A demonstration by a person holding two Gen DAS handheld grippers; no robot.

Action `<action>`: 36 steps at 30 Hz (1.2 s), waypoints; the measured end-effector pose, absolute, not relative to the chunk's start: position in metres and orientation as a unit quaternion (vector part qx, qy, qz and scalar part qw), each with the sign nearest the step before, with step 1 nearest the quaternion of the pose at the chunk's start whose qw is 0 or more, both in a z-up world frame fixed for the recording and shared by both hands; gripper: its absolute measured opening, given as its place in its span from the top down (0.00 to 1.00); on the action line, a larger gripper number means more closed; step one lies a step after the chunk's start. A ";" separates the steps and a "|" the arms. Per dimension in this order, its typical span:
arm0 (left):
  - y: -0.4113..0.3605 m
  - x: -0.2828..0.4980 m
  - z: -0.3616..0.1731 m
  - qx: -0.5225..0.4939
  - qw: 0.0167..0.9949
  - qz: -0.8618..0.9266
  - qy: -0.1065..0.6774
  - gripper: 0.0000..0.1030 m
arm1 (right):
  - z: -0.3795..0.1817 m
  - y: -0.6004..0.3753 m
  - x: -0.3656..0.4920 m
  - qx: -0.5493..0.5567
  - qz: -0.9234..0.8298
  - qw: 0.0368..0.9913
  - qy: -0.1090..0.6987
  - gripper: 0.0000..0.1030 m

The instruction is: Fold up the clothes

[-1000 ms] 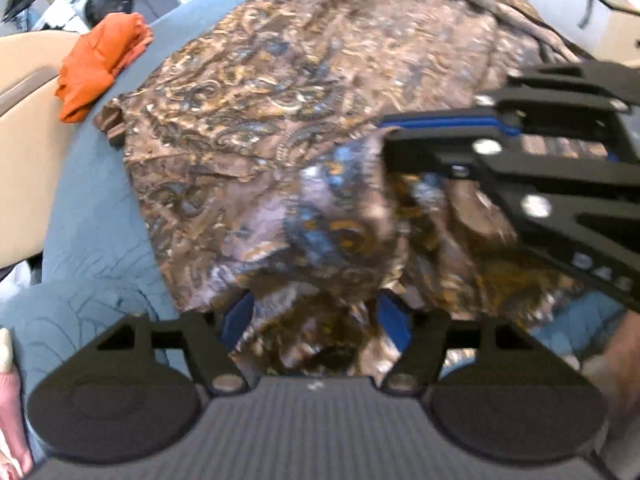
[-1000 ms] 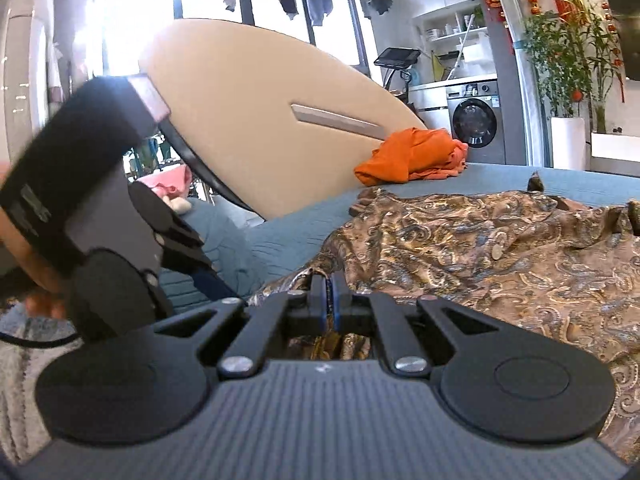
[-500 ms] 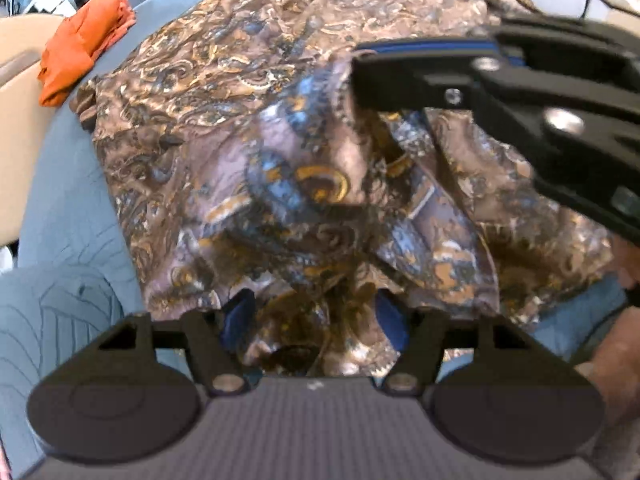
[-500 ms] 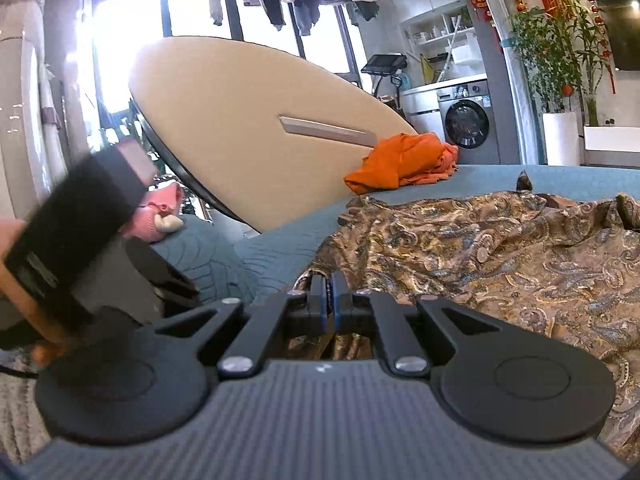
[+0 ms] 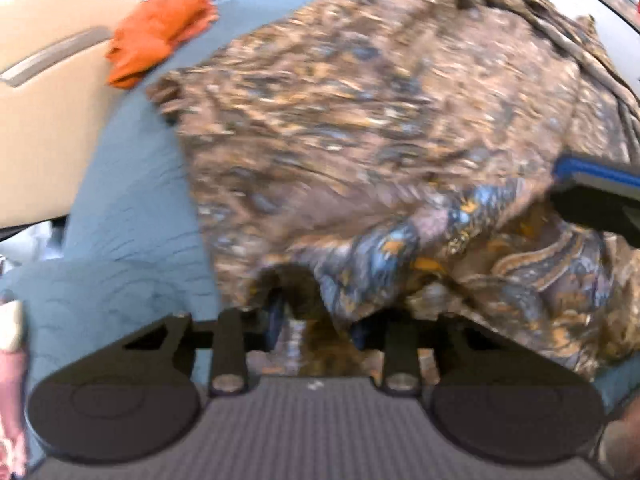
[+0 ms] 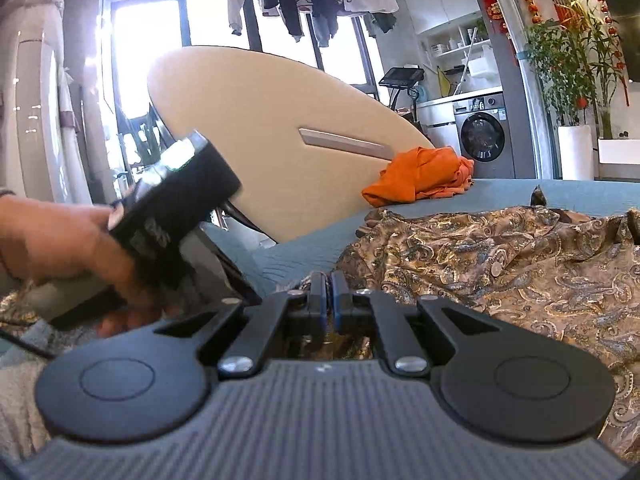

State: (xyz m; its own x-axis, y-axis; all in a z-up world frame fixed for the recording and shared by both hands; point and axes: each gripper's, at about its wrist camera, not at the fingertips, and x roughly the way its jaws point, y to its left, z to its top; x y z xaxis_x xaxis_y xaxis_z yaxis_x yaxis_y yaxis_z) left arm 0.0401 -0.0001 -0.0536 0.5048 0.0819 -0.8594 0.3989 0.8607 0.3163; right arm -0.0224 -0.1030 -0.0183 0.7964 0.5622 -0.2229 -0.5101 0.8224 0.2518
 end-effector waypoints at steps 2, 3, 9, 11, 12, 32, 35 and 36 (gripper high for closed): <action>0.013 0.035 -0.045 0.255 0.835 -0.082 0.481 0.66 | -0.017 -0.102 -0.024 0.083 0.286 0.943 0.151 0.93; 0.019 0.033 -0.041 0.261 0.835 -0.073 0.478 0.66 | -0.017 -0.100 -0.024 0.080 0.290 0.941 0.153 0.93; 0.061 0.038 -0.037 0.248 0.836 -0.033 0.488 0.66 | -0.018 -0.083 -0.026 0.039 0.320 0.930 0.176 0.92; 0.067 0.038 -0.035 0.248 0.836 -0.029 0.488 0.66 | -0.018 -0.067 -0.030 0.028 0.379 0.901 0.210 0.92; 0.067 0.037 -0.031 0.251 0.839 -0.027 0.483 0.66 | -0.017 -0.060 -0.032 0.026 0.395 0.892 0.219 0.92; 0.106 -0.001 0.003 0.254 0.827 -0.059 0.498 0.44 | -0.052 0.015 0.041 0.000 0.417 0.822 0.388 0.68; 0.130 -0.005 0.014 0.252 0.835 -0.033 0.489 0.41 | -0.041 -0.024 0.040 0.046 0.442 0.803 0.397 0.63; 0.138 -0.004 0.019 0.244 0.841 -0.023 0.483 0.38 | -0.039 -0.031 0.038 0.049 0.445 0.801 0.397 0.57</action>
